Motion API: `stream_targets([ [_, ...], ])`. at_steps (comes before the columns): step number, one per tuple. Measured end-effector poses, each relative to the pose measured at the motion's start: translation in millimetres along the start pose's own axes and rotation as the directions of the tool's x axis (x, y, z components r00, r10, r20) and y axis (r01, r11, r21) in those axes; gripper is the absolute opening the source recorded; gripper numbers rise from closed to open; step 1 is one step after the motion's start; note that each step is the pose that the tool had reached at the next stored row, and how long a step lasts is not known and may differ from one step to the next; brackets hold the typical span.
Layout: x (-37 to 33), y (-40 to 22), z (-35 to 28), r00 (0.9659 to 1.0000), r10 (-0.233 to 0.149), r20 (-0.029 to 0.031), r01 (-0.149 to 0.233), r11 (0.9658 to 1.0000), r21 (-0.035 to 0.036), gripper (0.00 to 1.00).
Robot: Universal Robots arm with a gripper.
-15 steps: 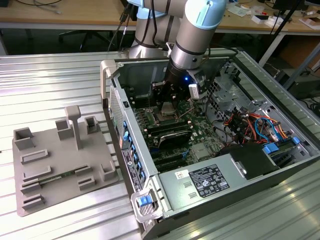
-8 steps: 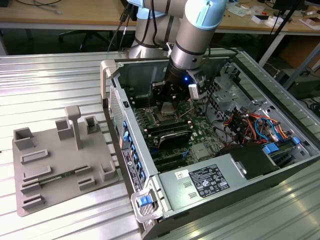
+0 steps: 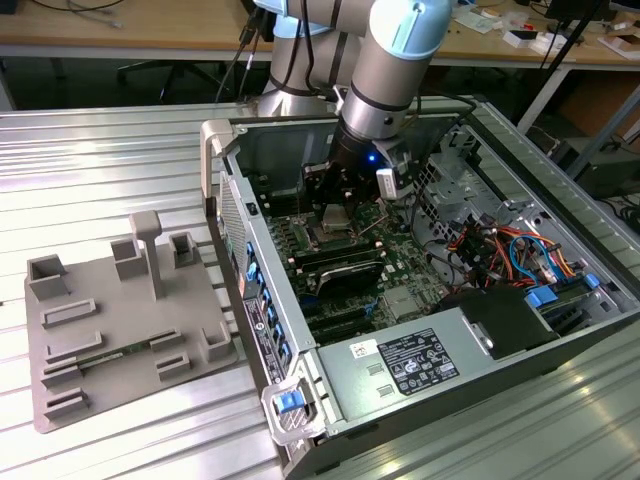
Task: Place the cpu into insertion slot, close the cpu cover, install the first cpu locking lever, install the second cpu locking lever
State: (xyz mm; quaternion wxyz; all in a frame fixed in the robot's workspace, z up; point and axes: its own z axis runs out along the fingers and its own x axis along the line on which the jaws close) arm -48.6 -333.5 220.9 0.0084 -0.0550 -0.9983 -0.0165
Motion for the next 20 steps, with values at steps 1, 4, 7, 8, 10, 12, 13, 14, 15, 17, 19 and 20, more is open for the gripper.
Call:
stream_targets([
  [1,0.0,0.0,0.1,1.0000,0.001,0.0000,-0.001,1.0000,-0.0001,0.55],
  [4,0.0,0.0,0.3,1.0000,0.005,0.0001,-0.005,1.0000,-0.0001,0.55],
  [7,0.0,0.0,0.6,1.0000,0.008,0.0003,-0.008,1.0000,-0.0002,0.55],
  [8,0.0,0.0,0.7,1.0000,0.009,0.0003,-0.009,1.0000,-0.0002,0.55],
  [10,0.0,0.0,0.8,0.9999,0.011,0.0003,-0.011,0.9999,-0.0002,0.55],
  [12,0.0,0.0,0.9,0.9999,0.013,0.0004,-0.013,0.9999,-0.0002,0.55],
  [13,0.0,0.0,1.0,0.9999,0.014,0.0004,-0.014,0.9999,-0.0003,0.55],
  [14,0.0,0.0,1.0,0.9999,0.015,0.0005,-0.015,0.9999,-0.0002,0.55],
  [15,0.0,0.0,1.1,0.9999,0.016,0.0005,-0.016,0.9999,-0.0003,0.55],
  [17,0.0,0.0,1.4,0.9998,0.020,0.0006,-0.020,0.9998,-0.0004,0.55],
  [19,0.0,-0.1,1.5,0.9998,0.021,0.0006,-0.021,0.9998,-0.0004,0.55],
  [20,0.0,0.0,1.6,0.9998,0.022,0.0007,-0.022,0.9998,-0.0005,0.55],
])
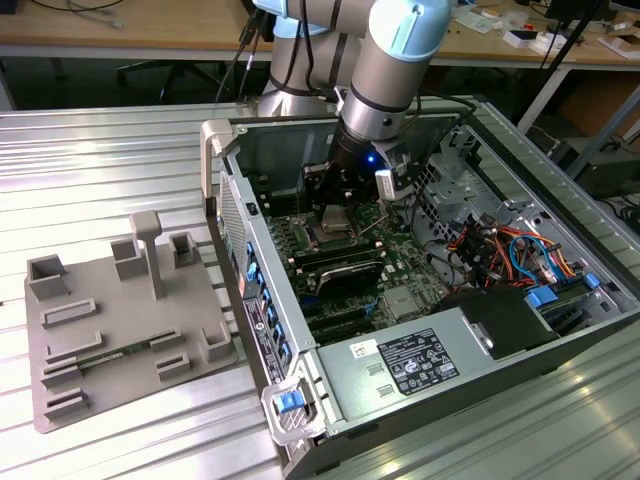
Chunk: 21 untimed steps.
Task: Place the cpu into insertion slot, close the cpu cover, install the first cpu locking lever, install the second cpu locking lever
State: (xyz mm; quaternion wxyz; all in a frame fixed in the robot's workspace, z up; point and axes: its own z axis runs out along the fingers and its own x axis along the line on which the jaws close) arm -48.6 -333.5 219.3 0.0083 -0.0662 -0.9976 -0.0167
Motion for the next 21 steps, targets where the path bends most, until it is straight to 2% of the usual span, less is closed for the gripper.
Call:
stream_targets([
  [21,0.0,0.0,0.7,0.9994,0.035,0.0012,-0.035,0.9994,0.0002,0.55],
])
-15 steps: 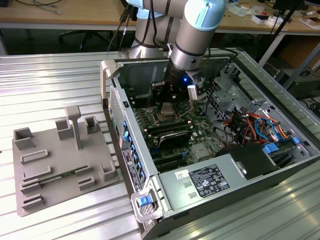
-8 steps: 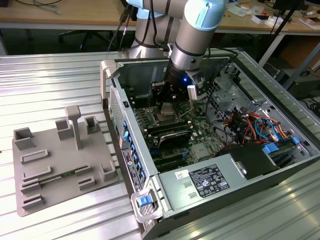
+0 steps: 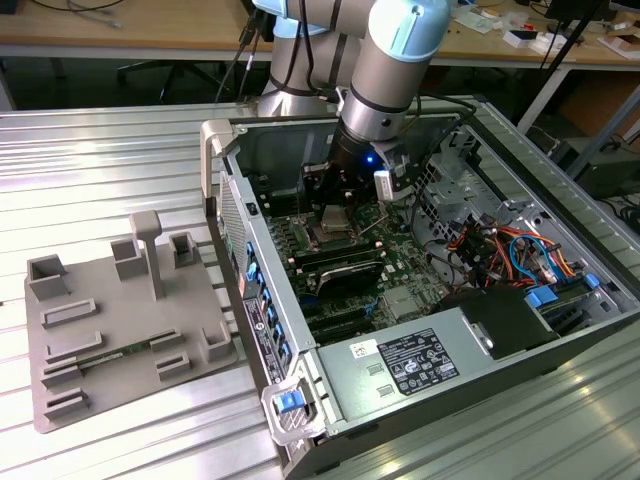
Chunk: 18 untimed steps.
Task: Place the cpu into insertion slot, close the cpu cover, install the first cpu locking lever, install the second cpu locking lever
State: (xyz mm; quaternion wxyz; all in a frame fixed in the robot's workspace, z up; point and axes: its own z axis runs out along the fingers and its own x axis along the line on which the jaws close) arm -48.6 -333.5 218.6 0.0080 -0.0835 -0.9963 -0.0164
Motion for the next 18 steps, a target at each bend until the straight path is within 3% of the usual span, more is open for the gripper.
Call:
stream_targets([
  [12,0.0,0.0,0.2,0.9990,0.044,0.0014,-0.044,0.9990,-0.0008,0.55],
  [18,0.0,0.0,0.6,0.9963,0.086,0.0026,-0.086,0.9963,-0.0017,0.55],
])
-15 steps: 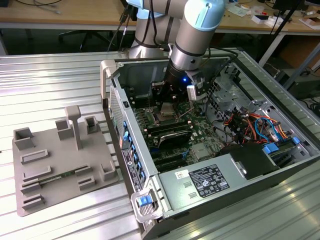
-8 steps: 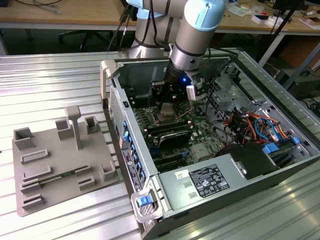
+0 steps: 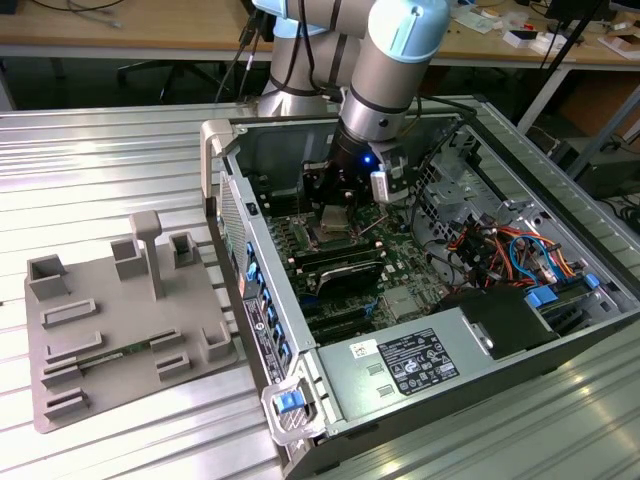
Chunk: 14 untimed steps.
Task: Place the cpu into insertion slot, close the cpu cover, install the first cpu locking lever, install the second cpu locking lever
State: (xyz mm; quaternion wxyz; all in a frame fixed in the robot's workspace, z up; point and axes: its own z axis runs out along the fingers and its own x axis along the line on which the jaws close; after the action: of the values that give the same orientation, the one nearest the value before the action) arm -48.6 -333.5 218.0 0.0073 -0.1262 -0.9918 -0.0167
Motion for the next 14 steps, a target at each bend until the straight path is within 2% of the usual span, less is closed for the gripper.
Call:
stream_targets([
  [14,0.0,0.0,0.6,0.9995,0.032,0.0010,-0.032,0.9995,-0.0006,0.55],
])
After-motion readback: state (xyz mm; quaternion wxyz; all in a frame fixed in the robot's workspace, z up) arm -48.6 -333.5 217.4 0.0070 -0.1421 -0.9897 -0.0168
